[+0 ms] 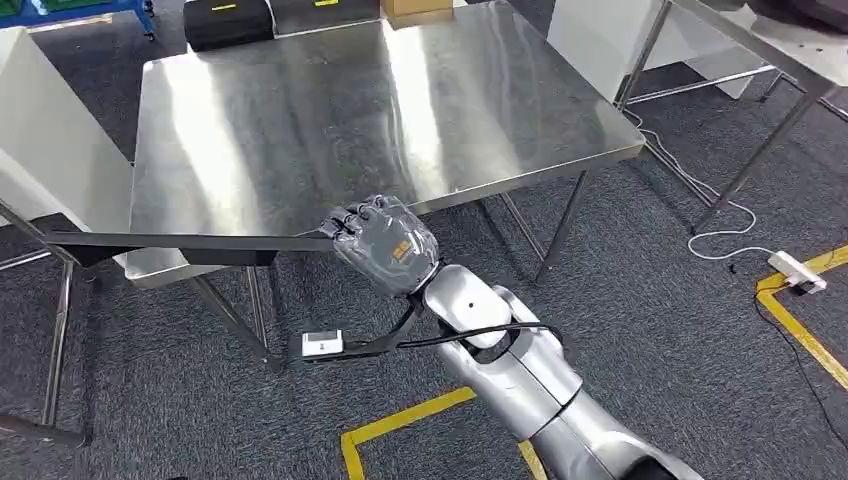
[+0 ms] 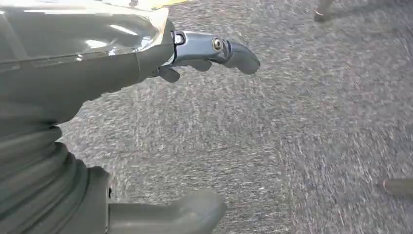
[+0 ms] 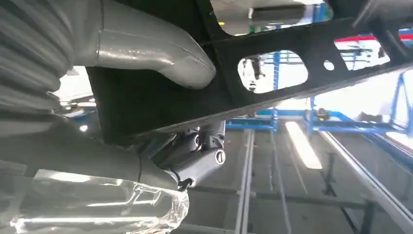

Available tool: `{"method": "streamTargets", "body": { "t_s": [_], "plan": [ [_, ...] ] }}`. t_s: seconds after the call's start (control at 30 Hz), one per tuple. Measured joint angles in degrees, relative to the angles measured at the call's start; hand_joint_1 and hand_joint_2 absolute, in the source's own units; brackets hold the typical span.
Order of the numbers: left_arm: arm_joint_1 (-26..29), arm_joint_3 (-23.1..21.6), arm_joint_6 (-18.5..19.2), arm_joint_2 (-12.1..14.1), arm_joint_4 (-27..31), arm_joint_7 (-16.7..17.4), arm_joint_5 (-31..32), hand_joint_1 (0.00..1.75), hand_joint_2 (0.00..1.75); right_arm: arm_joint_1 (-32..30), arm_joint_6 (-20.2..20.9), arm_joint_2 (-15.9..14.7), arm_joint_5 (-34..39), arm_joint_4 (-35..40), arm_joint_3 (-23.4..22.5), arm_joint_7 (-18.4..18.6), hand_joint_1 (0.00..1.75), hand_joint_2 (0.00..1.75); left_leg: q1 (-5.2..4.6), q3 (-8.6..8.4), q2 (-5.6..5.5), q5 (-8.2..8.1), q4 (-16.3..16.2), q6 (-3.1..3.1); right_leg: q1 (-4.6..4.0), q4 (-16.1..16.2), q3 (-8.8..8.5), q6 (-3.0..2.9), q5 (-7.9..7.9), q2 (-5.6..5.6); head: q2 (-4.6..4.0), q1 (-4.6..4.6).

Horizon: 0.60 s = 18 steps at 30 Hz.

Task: Take the parts from the cabinet and place them on the table.

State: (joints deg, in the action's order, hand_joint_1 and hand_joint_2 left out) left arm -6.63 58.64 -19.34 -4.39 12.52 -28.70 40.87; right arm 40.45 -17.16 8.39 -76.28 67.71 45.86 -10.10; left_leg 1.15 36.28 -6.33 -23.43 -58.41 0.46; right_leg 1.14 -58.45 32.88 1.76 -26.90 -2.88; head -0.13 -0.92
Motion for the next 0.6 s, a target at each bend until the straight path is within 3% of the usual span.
{"method": "streamTargets", "body": {
  "t_s": [0.07,0.1,0.13,0.17,0.2,0.27,0.3,0.33,0.4,0.43,0.47,0.5,0.6],
  "plan": [
    [0.3,0.0,0.0,0.0,0.0,0.0,0.1,0.00,1.75,0.0,0.0,0.1,-0.1,0.0,0.0,-0.1,1.73,1.75,0.49,0.18,-0.74,0.41,0.4,-0.68,-0.43,-0.2,0.02,-0.44,0.20,0.72,0.00,-0.04],
    [0.3,0.0,0.0,0.0,0.0,0.2,0.1,0.00,1.75,0.1,0.0,0.2,-0.3,0.0,0.0,-0.1,1.73,1.75,0.59,0.29,-1.11,0.48,0.5,-1.11,-0.25,0.1,-0.13,-0.88,0.39,1.16,0.00,0.00],
    [0.4,0.0,0.0,-0.1,0.0,0.2,0.2,0.00,1.75,0.1,0.0,0.4,-0.4,0.0,0.0,-0.1,1.73,1.75,0.87,0.53,-0.12,0.03,0.0,-1.18,0.27,0.5,-0.27,-1.46,0.72,1.87,0.00,0.00],
    [0.3,0.0,0.0,-0.2,0.0,0.3,0.2,0.00,1.75,0.1,0.0,0.6,-0.4,0.0,0.0,-0.1,1.73,1.75,0.42,1.49,2.96,-1.37,-1.9,-1.29,0.09,0.5,-0.30,-2.03,0.68,2.27,0.00,-0.56],
    [0.1,0.0,0.0,-0.2,0.0,0.3,0.2,0.00,1.75,0.1,0.0,0.6,-0.4,0.0,0.0,-0.1,1.73,1.75,0.45,3.17,4.57,-3.44,-5.5,-1.47,-0.09,0.5,-0.29,-2.55,0.67,2.83,0.00,-0.72],
    [0.0,0.0,0.0,-0.2,0.0,0.4,0.2,0.00,1.75,0.1,0.0,0.3,-0.4,0.0,0.0,-0.1,1.73,1.75,0.54,7.61,5.64,-7.30,-14.6,-1.82,-0.53,0.5,-0.19,-2.76,0.53,4.27,0.00,-0.66],
    [0.0,0.0,0.0,-0.2,0.0,0.4,0.2,0.00,1.75,0.0,0.0,0.3,-0.5,0.0,0.0,-0.1,1.73,1.75,0.54,8.79,5.80,-7.70,-16.9,-1.90,-0.67,0.5,-0.15,-2.78,0.52,4.91,0.00,-0.68],
    [0.1,0.0,0.0,-0.3,0.0,0.4,0.0,0.00,1.75,-0.2,0.0,0.3,-0.6,0.0,0.0,-0.1,1.73,1.75,0.54,8.53,5.92,-6.91,-16.5,-1.88,-0.79,0.5,-0.15,-2.78,0.50,5.52,0.00,-0.61],
    [0.1,0.0,-0.1,-0.3,0.0,0.5,0.0,0.00,1.75,-0.2,0.0,0.3,-0.6,0.0,0.0,-0.2,1.73,1.75,0.51,4.16,6.62,-2.74,-8.7,-1.54,-0.96,0.5,-0.20,-2.81,0.43,6.69,0.00,-0.63],
    [0.1,0.0,-0.1,-0.2,0.0,0.5,0.0,0.00,1.75,-0.1,0.0,0.4,-0.6,0.0,0.0,-0.2,1.73,1.75,0.37,0.91,8.19,-0.70,-3.2,-1.16,-1.12,0.5,-0.28,-2.80,0.41,7.21,0.00,-0.70],
    [-0.1,0.0,-0.2,-0.2,0.0,0.5,0.0,0.00,1.75,-0.1,0.0,0.5,-0.6,0.0,0.0,-0.2,1.73,1.75,-0.17,-0.45,10.08,-1.31,-0.4,-0.96,-1.46,0.5,-0.26,-2.58,0.29,7.61,0.00,-0.68],
    [-0.2,0.0,-0.2,-0.3,0.0,0.4,0.0,0.00,1.75,0.1,0.0,0.5,-0.6,0.0,-0.1,-0.2,1.73,1.75,-0.38,-0.43,9.24,-0.90,-0.1,-0.43,-1.87,0.5,-0.07,-2.37,0.16,8.01,0.00,-0.44],
    [0.2,0.1,-0.3,-0.3,0.0,0.2,0.0,0.00,1.75,0.1,-0.1,0.5,0.2,0.0,-0.4,-0.3,1.73,1.75,-0.73,-0.18,7.97,-0.84,-0.1,0.29,-1.68,0.8,-0.41,-1.74,0.19,9.02,0.00,-0.53]
  ]
}}
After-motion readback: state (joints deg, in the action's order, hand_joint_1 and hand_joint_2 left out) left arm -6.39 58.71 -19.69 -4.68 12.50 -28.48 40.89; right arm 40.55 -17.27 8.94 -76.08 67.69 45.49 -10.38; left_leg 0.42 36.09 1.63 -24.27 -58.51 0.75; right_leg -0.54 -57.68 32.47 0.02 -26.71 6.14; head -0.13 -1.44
